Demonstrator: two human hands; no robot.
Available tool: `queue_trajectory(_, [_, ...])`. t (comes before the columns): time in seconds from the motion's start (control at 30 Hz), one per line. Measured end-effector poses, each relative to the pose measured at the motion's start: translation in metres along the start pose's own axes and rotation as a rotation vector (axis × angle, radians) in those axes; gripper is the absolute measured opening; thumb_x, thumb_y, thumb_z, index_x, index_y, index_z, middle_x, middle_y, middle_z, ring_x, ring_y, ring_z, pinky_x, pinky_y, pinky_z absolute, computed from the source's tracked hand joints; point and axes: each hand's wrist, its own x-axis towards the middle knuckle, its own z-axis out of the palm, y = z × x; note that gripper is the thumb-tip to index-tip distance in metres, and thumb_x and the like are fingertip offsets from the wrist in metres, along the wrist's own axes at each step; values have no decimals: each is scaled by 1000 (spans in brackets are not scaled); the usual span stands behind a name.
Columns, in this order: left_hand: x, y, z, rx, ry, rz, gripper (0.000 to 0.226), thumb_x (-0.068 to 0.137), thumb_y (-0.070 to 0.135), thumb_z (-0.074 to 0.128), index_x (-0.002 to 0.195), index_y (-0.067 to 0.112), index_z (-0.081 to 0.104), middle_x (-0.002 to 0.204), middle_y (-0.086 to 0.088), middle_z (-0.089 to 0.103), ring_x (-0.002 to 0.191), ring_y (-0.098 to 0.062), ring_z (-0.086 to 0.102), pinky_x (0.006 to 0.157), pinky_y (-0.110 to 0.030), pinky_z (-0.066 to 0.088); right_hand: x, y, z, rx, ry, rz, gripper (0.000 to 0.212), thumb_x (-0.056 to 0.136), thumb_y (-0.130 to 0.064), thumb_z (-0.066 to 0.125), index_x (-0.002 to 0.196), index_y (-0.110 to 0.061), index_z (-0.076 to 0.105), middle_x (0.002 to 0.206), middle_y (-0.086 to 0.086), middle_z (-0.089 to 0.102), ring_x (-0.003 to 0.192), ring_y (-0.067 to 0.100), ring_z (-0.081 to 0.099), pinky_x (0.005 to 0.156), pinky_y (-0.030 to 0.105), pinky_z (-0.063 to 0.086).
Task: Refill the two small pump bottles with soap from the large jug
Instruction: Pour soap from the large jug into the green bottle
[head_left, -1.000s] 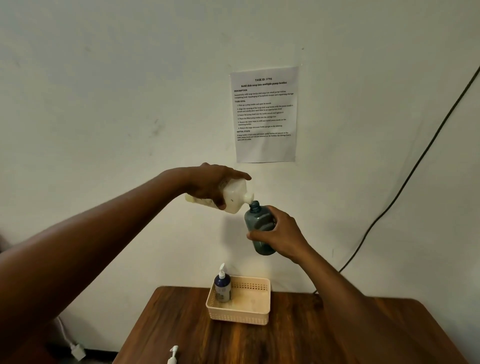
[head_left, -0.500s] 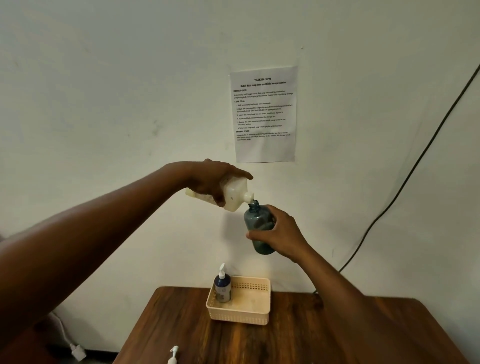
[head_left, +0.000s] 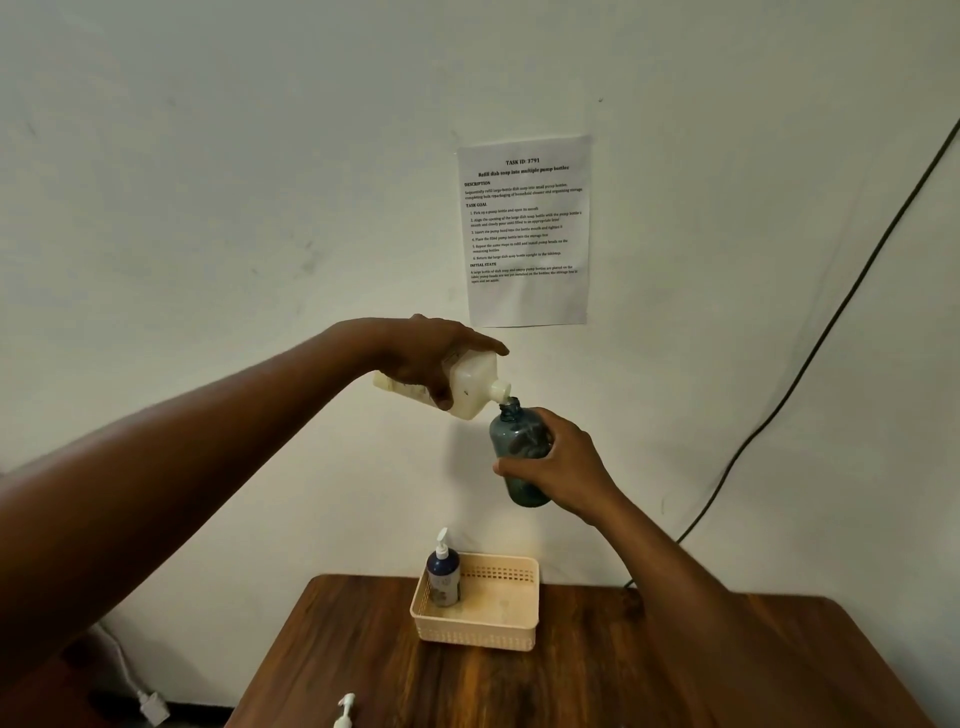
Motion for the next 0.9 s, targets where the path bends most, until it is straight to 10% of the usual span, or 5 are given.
queue_trajectory(0.9, [4,-2,-4,-27,-43,14,98,76,10,85,155,41,37,147,7,51,120,-16,47,100,-33,38,2,1,4,5,-5,1,68,66,-43,87,123,-42,50,113,-20,59,100,6,60,72,13,46])
